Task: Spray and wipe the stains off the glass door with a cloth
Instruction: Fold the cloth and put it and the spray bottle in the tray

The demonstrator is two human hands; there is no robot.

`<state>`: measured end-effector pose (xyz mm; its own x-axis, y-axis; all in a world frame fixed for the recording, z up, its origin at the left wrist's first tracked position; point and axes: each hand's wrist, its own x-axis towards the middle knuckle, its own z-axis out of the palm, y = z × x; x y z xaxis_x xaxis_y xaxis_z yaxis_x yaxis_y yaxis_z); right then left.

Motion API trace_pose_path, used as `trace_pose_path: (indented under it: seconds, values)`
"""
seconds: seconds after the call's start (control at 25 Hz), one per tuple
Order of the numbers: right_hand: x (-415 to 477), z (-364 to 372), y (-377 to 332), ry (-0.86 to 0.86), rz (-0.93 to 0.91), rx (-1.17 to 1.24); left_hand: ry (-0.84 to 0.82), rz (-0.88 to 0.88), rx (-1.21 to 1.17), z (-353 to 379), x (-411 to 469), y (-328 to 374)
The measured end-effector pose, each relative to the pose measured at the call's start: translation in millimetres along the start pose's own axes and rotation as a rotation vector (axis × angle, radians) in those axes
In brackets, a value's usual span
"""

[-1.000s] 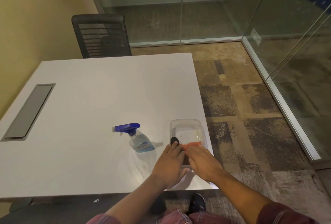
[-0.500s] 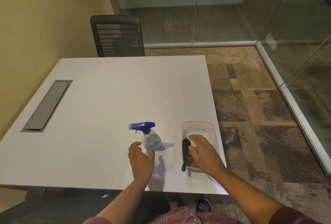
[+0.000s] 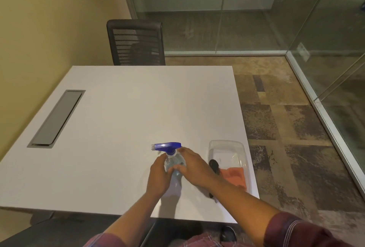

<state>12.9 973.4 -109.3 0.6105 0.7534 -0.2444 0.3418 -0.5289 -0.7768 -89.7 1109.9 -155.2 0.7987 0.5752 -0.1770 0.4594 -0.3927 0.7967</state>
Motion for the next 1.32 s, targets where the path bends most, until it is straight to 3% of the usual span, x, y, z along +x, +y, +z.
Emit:
trace_pose_path:
  seconds: [0.28,0.44,0.56,0.8,0.96,1.32]
  values:
    - [10.1,-18.5,-3.1,0.104,0.039,0.042,-0.038,0.151,0.091,-2.2,16.3,11.7]
    - [5.6,-53.3,-4.3,0.226,0.044,0.112,-0.044,0.257,0.018,2.9,25.5,43.6]
    - [-7.8,-88.3,-0.3,0.343,0.042,0.172,-0.087,0.309,0.089,13.9,26.5,57.2]
    - [-46.7,-134.7,24.0,0.509,0.111,0.195,-0.587,0.324,0.619,51.0,5.3,66.1]
    - [-67.6,-130.9,52.3,0.503,0.176,0.173,-0.722,0.331,0.82,71.5,-5.0,66.8]
    - [-55.3,-101.9,100.5,0.404,0.323,0.145,-0.703,0.346,0.857,85.6,-13.4,69.2]
